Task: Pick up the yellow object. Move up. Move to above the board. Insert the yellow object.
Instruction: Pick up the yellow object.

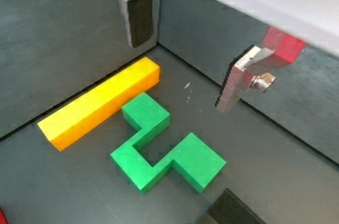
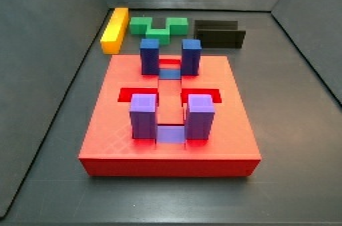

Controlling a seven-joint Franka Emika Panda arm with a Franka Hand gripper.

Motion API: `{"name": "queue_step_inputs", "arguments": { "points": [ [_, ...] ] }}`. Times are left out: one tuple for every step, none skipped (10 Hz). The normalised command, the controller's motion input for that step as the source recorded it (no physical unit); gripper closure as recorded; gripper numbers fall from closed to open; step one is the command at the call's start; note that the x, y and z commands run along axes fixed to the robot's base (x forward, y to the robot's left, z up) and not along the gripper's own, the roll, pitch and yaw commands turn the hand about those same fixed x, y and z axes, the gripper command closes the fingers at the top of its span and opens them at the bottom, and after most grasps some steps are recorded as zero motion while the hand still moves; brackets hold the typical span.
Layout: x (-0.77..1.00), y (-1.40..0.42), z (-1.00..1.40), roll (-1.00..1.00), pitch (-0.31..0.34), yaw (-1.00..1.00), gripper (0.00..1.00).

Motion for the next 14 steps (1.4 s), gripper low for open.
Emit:
{"name": "queue_step_inputs", "arguments": {
  "points": [
    [0.0,-0.02,-0.01,0.0,0.031,0.0,0.0],
    [0.0,-0.09,-0.14,0.0,0.03,0.0,0.0],
    [-0.29,-0.21,-0.41,0.0,0.0,-0.01,0.0],
    [-0.68,-0.18,-0.48,0.0,-0.029,-0.06,0.0],
    [-0.78,-0.1,-0.42,0.0,-0.089,-0.04,0.0],
    [-0.73,-0.09,-0.4,0.0,-0.114,0.0,0.0],
    [-0.7,-0.07,-0.41,0.0,-0.116,0.0,0.0],
    [-0.6,-0.08,-0.4,0.0,-0.1,0.0,0.0],
    [-0.48,-0.09,-0.38,0.0,-0.074,0.0,0.0],
    [-0.32,-0.1,-0.34,0.0,-0.027,0.0,0.0],
    [-0.16,-0.06,-0.28,0.01,0.0,0.0,0.0],
    [-0.23,0.0,-0.33,0.04,-0.003,0.0,0.0],
    [-0.19,0.0,-0.35,0.08,-0.003,0.0,0.0],
    [-0.03,0.06,-0.36,0.14,0.0,0.0,0.0]
  ]
}}
